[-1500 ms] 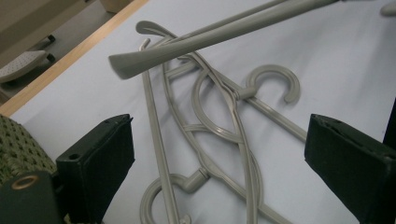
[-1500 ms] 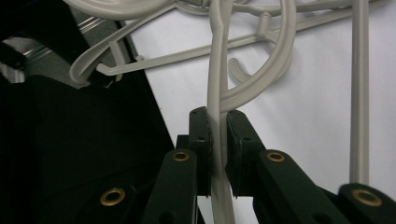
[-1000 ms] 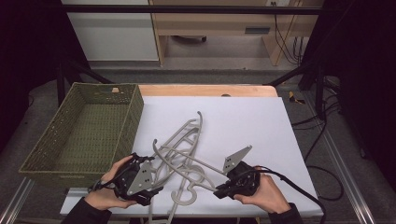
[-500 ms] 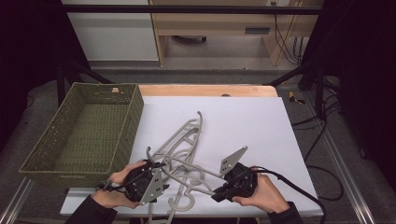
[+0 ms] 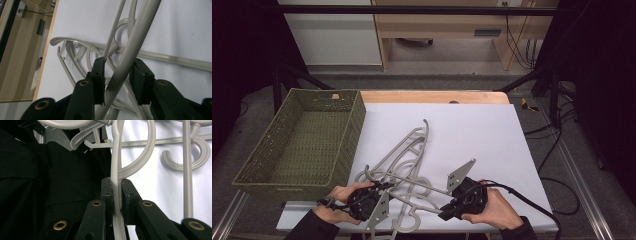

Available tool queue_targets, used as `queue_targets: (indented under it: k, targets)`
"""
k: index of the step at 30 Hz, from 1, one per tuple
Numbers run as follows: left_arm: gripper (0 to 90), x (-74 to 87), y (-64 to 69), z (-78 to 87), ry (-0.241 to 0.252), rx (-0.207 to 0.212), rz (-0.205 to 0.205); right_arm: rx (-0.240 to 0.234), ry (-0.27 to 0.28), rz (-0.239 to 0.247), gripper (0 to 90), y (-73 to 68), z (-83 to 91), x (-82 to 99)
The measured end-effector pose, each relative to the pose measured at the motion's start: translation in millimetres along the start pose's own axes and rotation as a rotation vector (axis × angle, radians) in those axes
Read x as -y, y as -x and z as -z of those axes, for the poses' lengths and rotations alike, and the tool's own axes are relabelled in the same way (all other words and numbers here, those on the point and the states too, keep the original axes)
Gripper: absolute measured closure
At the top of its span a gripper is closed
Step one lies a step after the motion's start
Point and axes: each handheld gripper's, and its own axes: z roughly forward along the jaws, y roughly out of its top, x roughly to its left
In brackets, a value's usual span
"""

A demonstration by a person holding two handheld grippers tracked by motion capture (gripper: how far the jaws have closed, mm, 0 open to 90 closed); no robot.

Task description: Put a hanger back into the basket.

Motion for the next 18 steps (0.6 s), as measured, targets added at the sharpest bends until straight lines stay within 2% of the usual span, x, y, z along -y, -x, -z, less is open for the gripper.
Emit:
queue_targets:
  k: [3, 10, 16, 18]
  targets:
    - [70.2, 0.7, 1.5, -0.3, 0.019, 0.005, -0.002, -0.009, 0.002, 0.013, 81.8, 0.2, 0.6, 0.5]
    - [72.9, 0.4, 3.2, 2.1, 0.024, 0.001, -0.031, -0.012, 0.01, 0.019, 81.7, 0.5, 2.3, 1.2]
    - [74.7, 0.5, 0.7, 9.0, 0.042, 0.009, -0.026, -0.002, 0.039, 0.034, 81.9, 0.7, 6.1, 2.1]
    - [75.3, 0.6, 0.6, 10.2, 0.044, 0.008, -0.019, -0.014, 0.05, 0.039, 82.0, 1.3, 7.5, 2.5]
